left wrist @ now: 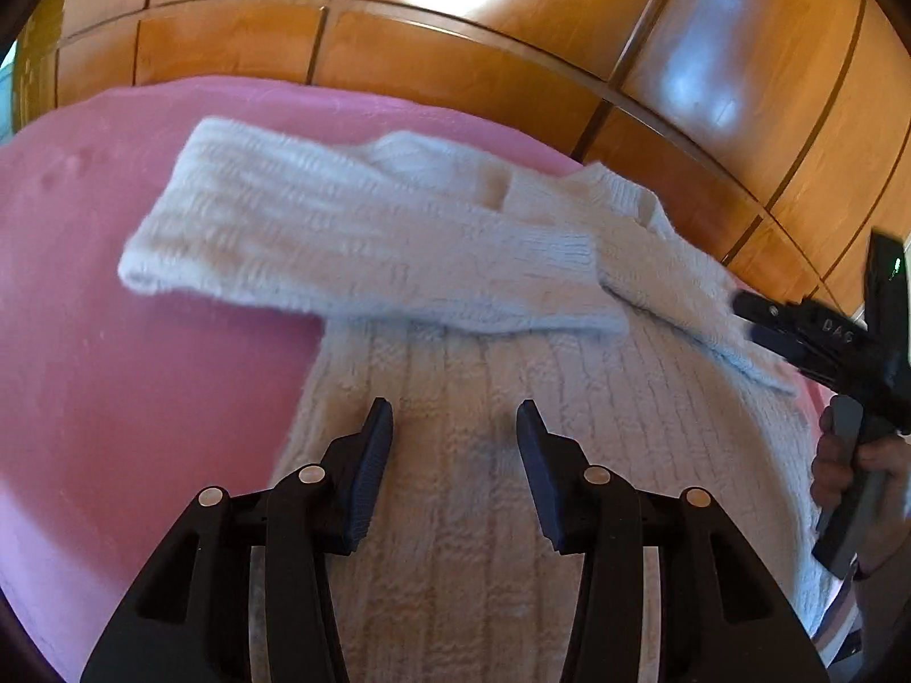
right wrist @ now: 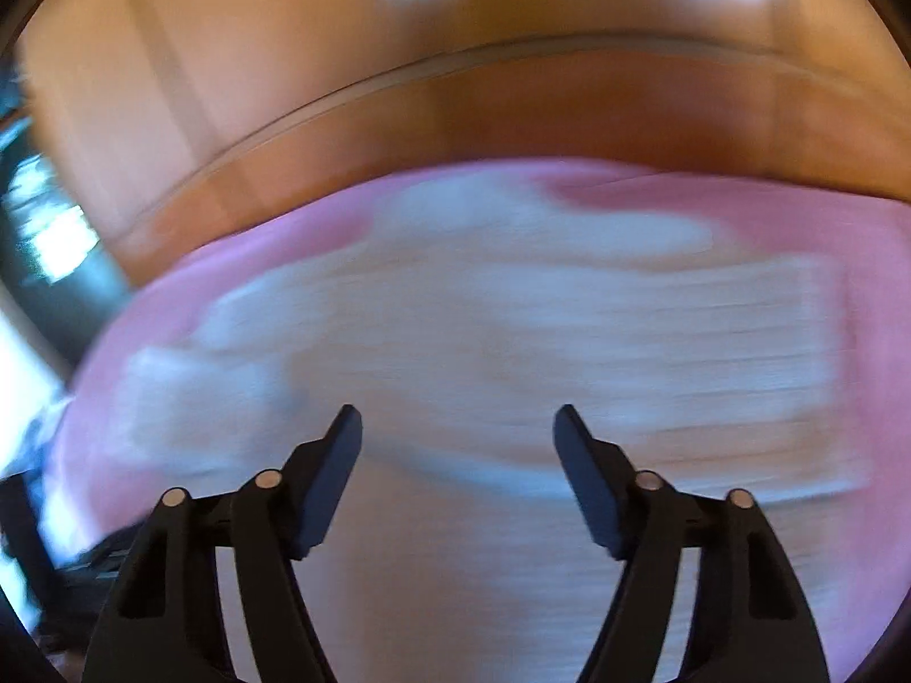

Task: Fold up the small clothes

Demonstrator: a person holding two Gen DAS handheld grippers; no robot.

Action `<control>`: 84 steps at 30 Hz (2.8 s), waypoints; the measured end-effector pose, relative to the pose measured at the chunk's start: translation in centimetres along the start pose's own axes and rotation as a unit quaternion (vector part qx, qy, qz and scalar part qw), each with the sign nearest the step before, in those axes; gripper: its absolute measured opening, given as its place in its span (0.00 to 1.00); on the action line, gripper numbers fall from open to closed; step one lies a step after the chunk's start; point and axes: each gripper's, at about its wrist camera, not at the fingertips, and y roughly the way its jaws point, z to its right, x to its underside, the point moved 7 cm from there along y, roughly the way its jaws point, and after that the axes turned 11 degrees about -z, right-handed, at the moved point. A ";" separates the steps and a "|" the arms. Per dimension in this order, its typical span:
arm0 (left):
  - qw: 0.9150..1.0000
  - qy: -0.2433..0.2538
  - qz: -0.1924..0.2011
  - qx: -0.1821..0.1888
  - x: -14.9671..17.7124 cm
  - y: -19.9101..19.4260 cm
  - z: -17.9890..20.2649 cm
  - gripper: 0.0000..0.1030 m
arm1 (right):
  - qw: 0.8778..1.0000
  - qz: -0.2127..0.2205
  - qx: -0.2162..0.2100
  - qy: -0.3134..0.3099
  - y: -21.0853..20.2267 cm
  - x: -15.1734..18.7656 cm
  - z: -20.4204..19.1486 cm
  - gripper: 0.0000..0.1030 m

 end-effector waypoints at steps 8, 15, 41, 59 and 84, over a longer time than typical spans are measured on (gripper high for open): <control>1.000 -0.008 0.010 0.021 0.1 0.4 -0.6 0.43 | 0.996 -0.085 -0.017 -0.031 8.9 -0.1 -8.8 0.36; 1.000 -0.008 0.014 0.026 0.1 0.5 -0.7 0.43 | 0.995 0.037 0.013 -0.093 -1.2 -4.4 -10.5 0.05; 1.000 0.003 0.001 -0.002 -3.4 -1.6 1.4 0.46 | 0.983 0.025 0.116 0.139 -3.8 -0.7 15.1 0.17; 0.996 0.017 -0.024 -0.084 -14.0 9.7 0.8 0.46 | 0.985 0.041 0.168 0.015 0.9 -0.6 9.9 0.57; 0.990 0.087 0.028 -0.110 -10.7 3.6 5.1 0.46 | 0.983 0.046 0.176 0.009 1.3 -0.3 10.0 0.60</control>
